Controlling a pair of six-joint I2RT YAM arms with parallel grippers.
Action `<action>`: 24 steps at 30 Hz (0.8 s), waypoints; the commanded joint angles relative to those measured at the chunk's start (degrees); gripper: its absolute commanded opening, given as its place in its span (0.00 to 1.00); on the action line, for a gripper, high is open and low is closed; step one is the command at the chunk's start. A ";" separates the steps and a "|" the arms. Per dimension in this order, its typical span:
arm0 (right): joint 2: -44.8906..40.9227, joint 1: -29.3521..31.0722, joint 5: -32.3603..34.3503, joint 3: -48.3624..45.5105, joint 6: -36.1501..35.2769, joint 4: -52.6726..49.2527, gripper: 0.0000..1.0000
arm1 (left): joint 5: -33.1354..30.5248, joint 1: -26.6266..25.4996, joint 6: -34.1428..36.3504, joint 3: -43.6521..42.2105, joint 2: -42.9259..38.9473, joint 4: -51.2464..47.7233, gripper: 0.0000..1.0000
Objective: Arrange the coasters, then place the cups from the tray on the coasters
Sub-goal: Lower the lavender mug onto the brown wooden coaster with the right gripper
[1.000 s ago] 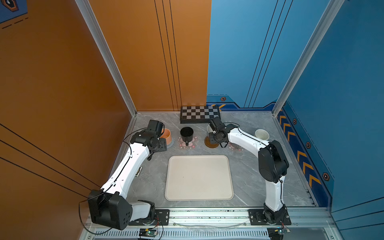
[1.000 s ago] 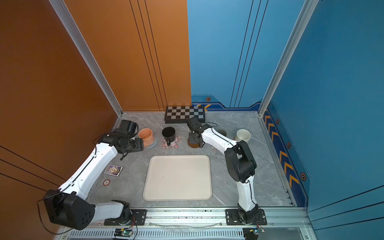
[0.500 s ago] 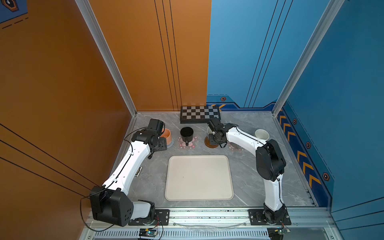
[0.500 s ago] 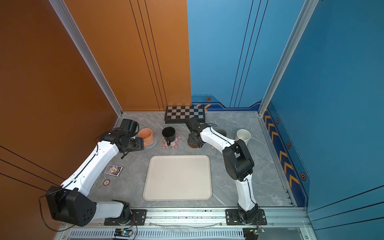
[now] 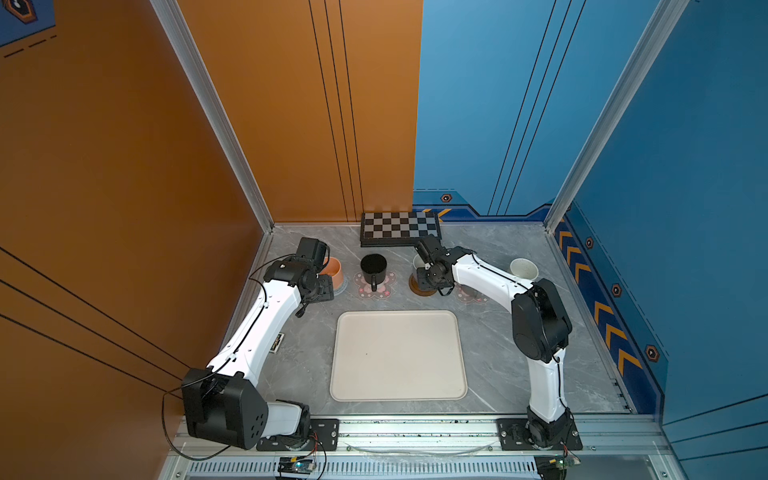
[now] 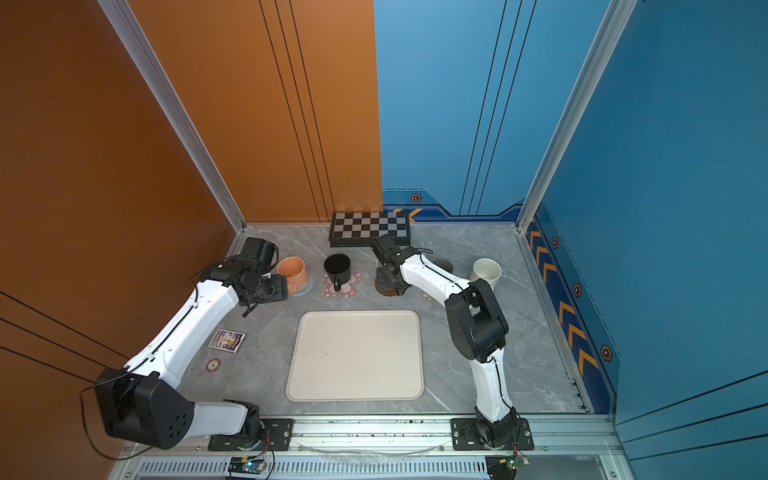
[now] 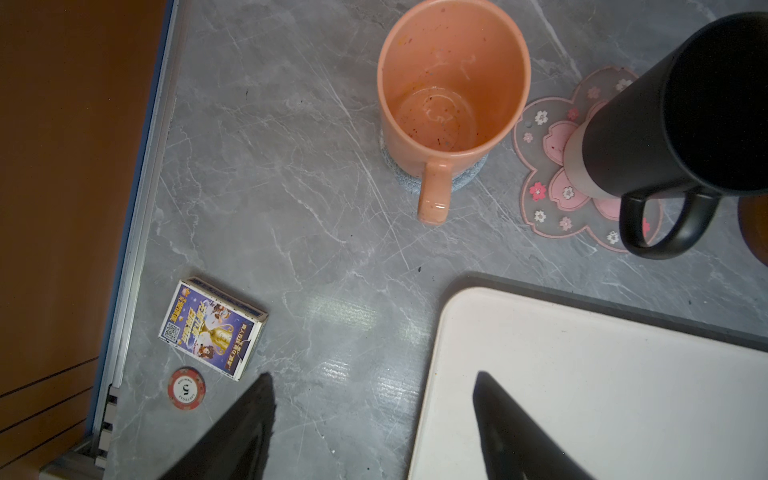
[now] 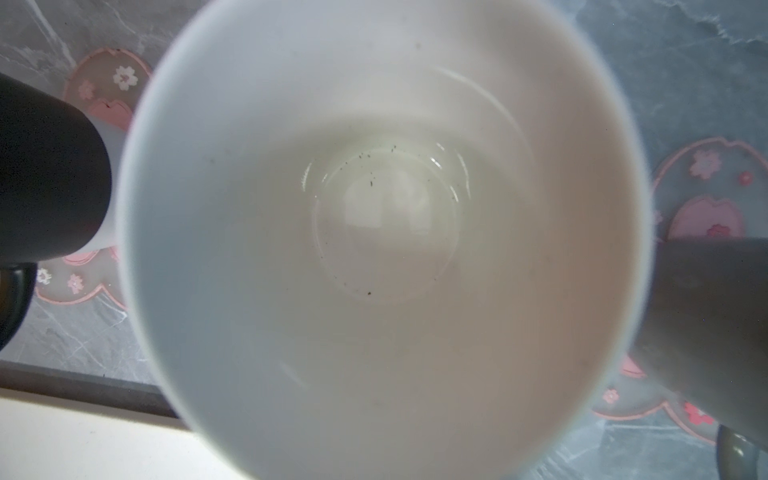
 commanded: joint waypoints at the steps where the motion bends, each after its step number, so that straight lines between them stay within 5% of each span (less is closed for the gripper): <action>1: -0.30 -0.27 0.87 1.13 0.97 0.33 0.00 | -0.11 0.70 0.89 0.08 0.09 -0.90 0.76; 24: 0.05 -0.23 0.26 -1.08 2.24 0.33 0.00 | 0.57 1.05 1.11 -0.26 0.31 -0.84 0.76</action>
